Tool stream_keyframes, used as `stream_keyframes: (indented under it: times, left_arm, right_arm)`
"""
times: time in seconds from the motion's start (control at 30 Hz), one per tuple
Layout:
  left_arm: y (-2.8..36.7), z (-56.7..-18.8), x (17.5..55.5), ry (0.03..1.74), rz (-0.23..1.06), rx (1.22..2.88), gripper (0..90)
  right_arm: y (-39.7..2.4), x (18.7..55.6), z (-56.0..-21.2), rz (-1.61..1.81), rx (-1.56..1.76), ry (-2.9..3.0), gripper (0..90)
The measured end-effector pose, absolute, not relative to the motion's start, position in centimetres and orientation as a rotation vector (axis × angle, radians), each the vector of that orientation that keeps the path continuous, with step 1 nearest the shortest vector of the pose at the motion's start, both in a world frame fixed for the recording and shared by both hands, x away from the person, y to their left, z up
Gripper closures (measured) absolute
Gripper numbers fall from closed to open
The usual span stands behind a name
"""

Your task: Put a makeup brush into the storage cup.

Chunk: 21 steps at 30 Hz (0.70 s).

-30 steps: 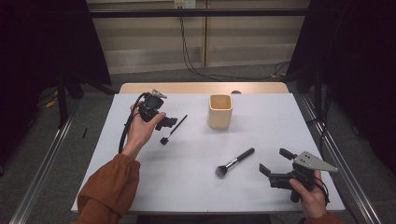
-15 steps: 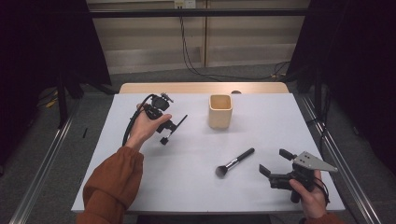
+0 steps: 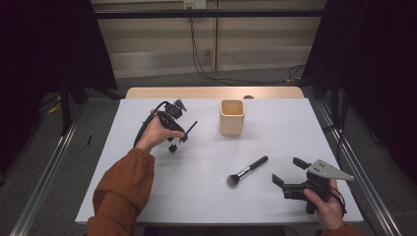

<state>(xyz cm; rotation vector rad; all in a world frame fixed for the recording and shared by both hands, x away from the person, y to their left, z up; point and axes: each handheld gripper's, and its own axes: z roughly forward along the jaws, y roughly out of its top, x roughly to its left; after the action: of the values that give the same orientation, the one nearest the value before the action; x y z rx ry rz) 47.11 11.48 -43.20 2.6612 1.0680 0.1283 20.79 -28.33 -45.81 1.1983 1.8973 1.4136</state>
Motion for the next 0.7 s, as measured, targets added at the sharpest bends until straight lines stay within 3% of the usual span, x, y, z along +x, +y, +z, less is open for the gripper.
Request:
stream_keyframes:
  times: [0.37, 0.7]
  left_arm:
    - [10.6, -43.8, 47.7, 1.091, 0.067, 2.725, 19.4]
    - [9.9, -44.6, 47.9, 1.12, 0.017, 2.764, 35.8]
  right_arm:
    - [-28.4, 20.8, -45.8, 1.418, 1.196, 1.901, 0.0]
    - [-28.3, 20.8, -45.9, 1.414, 1.192, 1.907, 0.0]
